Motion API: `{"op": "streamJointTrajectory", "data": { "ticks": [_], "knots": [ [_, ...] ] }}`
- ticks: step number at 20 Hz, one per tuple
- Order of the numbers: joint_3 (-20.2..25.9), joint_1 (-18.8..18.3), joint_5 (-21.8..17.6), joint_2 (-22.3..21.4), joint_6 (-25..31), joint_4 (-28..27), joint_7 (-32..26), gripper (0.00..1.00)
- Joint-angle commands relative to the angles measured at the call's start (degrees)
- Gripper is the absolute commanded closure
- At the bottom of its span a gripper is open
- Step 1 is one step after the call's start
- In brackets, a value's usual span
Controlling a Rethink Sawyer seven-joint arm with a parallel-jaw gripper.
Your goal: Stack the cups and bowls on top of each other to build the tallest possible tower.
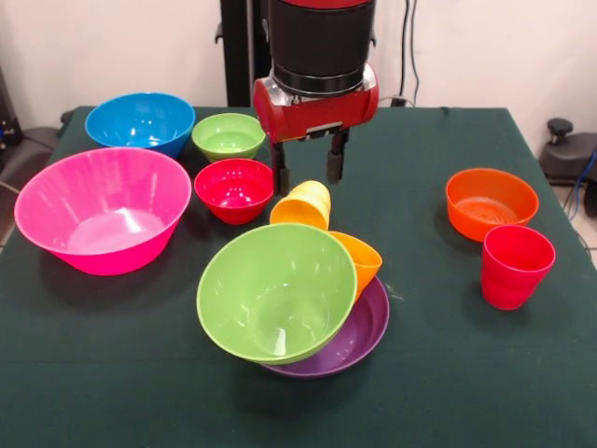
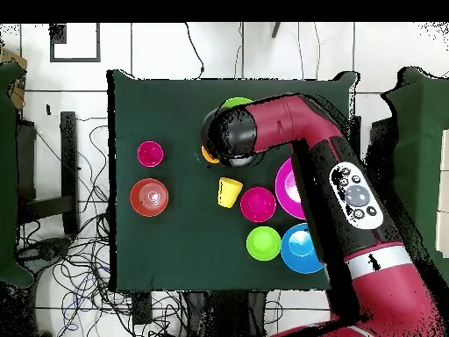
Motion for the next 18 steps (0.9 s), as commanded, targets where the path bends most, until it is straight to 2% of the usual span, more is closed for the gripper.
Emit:
{"op": "streamJointTrajectory", "data": {
  "ticks": [1, 4, 5, 7, 9, 12, 15, 18],
  "knots": [
    [-2.2, 0.03, 5.82, -0.2, -5.18, 2.34, 8.5, 0.0],
    [-3.0, 0.47, 6.42, -1.83, -5.53, 3.61, 8.6, 0.0],
    [-3.67, 1.09, 7.12, -1.26, -2.7, 3.02, 7.77, 0.0],
    [-4.52, 2.0, 8.16, -0.39, -0.72, 2.44, 7.21, 0.0],
    [-4.9, 2.54, 7.43, 0.02, -1.44, 2.04, 5.67, 0.0],
    [-4.1, 2.05, 9.01, -0.83, 1.23, 2.55, 1.39, 0.0],
    [-2.49, 0.85, 11.67, 0.57, 2.9, 2.66, -1.6, 0.0],
    [-2.7, 0.38, 10.62, 2.66, 2.64, 0.23, -5.05, 0.0]
  ]
}}
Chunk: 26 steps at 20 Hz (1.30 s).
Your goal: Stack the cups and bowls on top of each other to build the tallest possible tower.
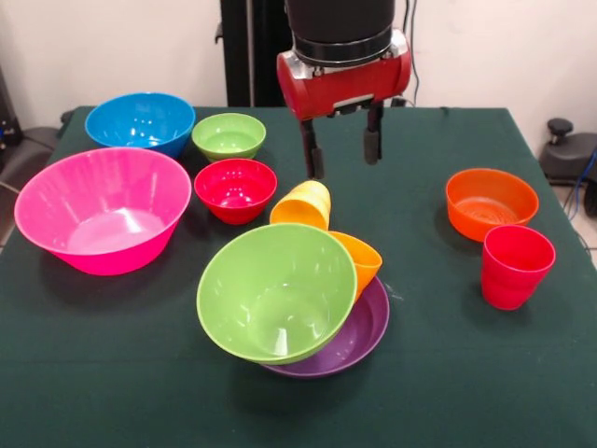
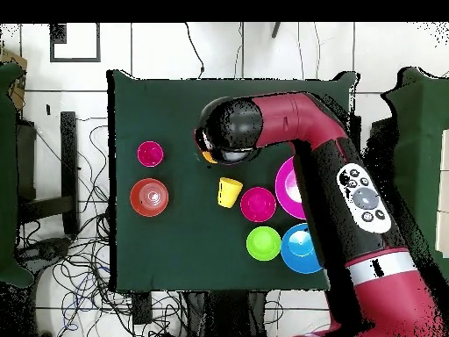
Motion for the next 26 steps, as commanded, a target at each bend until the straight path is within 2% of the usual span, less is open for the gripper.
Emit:
{"op": "streamJointTrajectory", "data": {
  "ticks": [1, 13, 20, 26],
  "knots": [
    [-1.72, 0.03, -0.22, 5.22, 4.71, -1.28, -6.29, 0.0],
    [-0.32, -0.51, -2.84, 13.93, 7.6, -13.17, -17.09, 0.0],
    [0.85, -0.34, -3.02, 15.34, 7.64, -14.2, -19.07, 0.0],
    [2.84, -0.93, -2.62, 18.15, 10.11, -15.77, -24.85, 0.0]
  ]
}}
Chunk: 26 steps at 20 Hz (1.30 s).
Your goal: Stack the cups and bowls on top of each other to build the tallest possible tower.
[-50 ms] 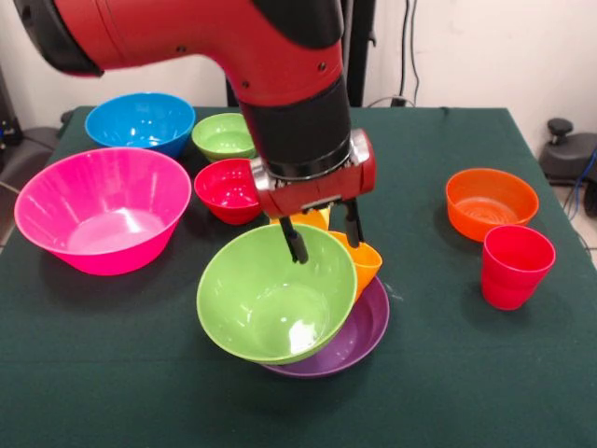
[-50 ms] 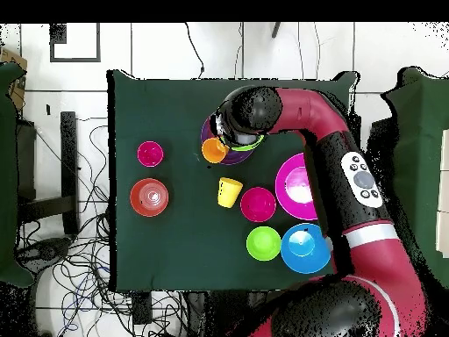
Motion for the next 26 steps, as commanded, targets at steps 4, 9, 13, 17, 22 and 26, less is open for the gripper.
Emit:
{"op": "streamJointTrajectory", "data": {
  "ticks": [4, 9, 13, 17, 22, 26],
  "knots": [
    [3.49, 0.07, -1.96, 5.09, 9.49, -3.67, -25.24, 0.0],
    [4.43, -0.08, -0.22, 4.51, 10.24, -0.62, -22.8, 0.0],
    [3.49, -0.77, -1.03, 4.19, 10.39, 1.69, -21.84, 0.0],
    [1.05, -0.53, -4.02, 3.09, 9.66, 0.96, -21.07, 0.0],
    [-1.76, 1.0, -7.68, 1.35, 5.74, 0.56, -16.59, 0.0],
    [-2.7, 1.39, -9.51, 0.53, 5.35, 0.51, -15.18, 0.0]
  ]
}}
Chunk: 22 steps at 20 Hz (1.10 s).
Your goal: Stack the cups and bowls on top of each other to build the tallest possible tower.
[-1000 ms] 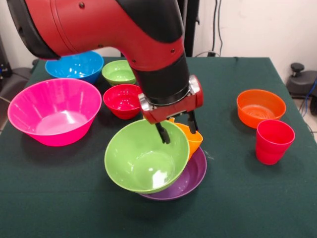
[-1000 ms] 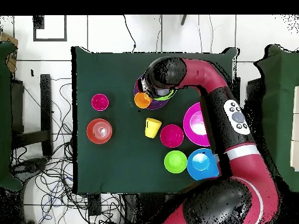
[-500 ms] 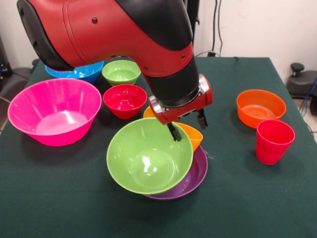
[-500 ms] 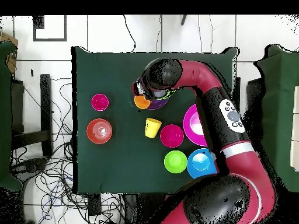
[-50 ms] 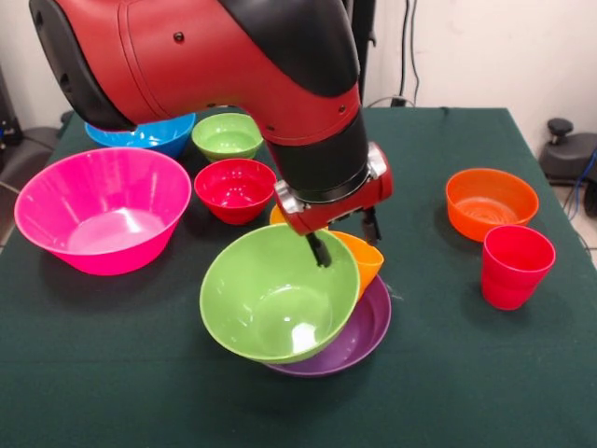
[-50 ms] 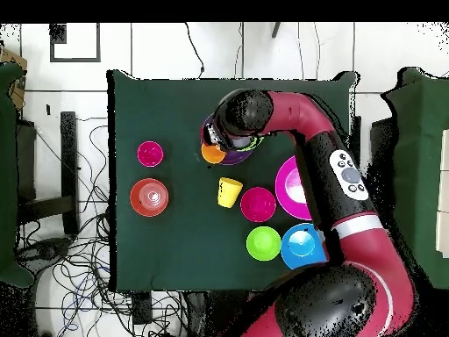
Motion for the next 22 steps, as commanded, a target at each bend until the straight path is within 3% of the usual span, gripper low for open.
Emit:
{"op": "streamJointTrajectory", "data": {
  "ticks": [1, 6, 9, 10, 22],
  "knots": [
    [-5.26, 1.6, -6.81, -3.14, 0.3, 1.49, -9.23, 0.0],
    [-6.03, 0.86, -7.89, -3.4, -1.15, 2.12, -6.86, 0.0],
    [-6.01, 0.67, -8.24, -3.35, 0.57, 2.29, -8.73, 0.0],
    [-5.95, 0.44, -8.42, -3.31, 0.54, 2.43, -8.95, 1.0],
    [-5.82, -0.92, -9.05, -3.53, 0.19, 4.54, -11.41, 1.0]
  ]
}}
